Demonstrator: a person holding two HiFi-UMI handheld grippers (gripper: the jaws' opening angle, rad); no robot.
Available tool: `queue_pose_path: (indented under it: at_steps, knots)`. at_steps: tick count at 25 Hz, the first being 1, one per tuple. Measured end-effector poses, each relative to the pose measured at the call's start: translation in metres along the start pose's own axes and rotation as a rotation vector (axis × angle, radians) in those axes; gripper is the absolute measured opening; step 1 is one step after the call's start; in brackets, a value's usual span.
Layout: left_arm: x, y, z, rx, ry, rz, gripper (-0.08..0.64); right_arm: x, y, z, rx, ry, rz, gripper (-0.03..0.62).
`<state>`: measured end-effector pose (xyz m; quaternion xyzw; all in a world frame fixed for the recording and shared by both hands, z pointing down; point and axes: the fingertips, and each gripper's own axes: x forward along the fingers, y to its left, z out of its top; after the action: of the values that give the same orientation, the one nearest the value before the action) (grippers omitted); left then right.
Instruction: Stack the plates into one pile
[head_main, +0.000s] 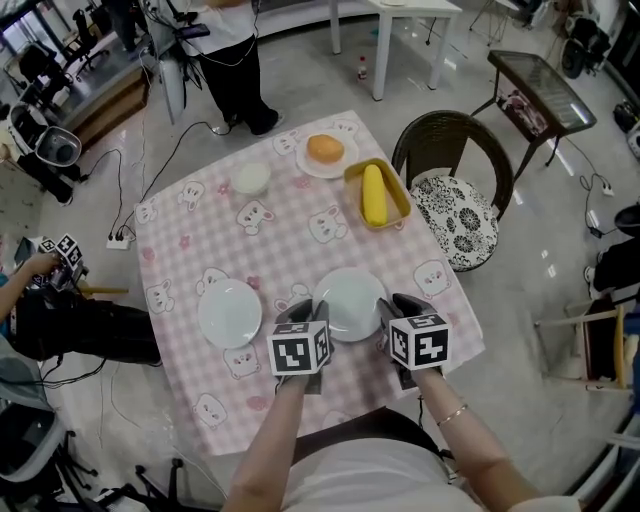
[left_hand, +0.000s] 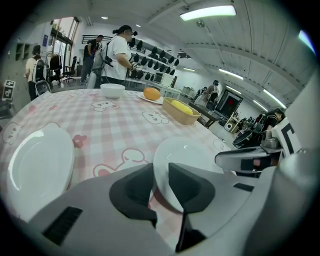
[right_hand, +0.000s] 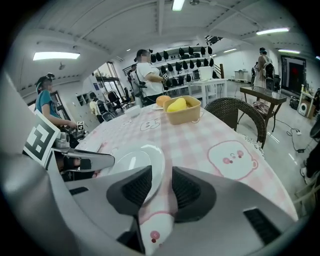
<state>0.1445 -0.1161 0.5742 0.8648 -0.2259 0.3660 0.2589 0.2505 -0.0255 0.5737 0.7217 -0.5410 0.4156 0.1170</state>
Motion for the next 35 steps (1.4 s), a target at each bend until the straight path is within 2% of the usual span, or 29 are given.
queue_pose_path:
  at_steps: [7, 9, 11, 19, 26, 35]
  knots:
    - [-0.001, 0.0, 0.0, -0.001, 0.001, -0.005, 0.114, 0.008, 0.006, -0.002, -0.02, 0.039, -0.004, 0.133]
    - [-0.001, -0.001, 0.0, -0.001, 0.001, -0.006, 0.114, 0.008, 0.008, -0.002, -0.029, 0.046, -0.002, 0.108]
    - [-0.002, 0.0, 0.0, -0.002, 0.0, -0.005, 0.113, 0.009, 0.01, -0.001, -0.033, 0.053, -0.005, 0.11]
    - [-0.008, 0.003, 0.003, -0.025, -0.006, -0.033, 0.106, 0.005, 0.014, 0.005, -0.017, 0.046, -0.024, 0.1]
    - [-0.034, 0.028, 0.011, -0.063, -0.085, 0.04, 0.084, 0.009, 0.043, 0.024, -0.056, 0.004, 0.041, 0.072]
    - [-0.098, 0.094, 0.015, -0.219, -0.213, 0.181, 0.08, 0.023, 0.133, 0.057, -0.197, -0.012, 0.213, 0.067]
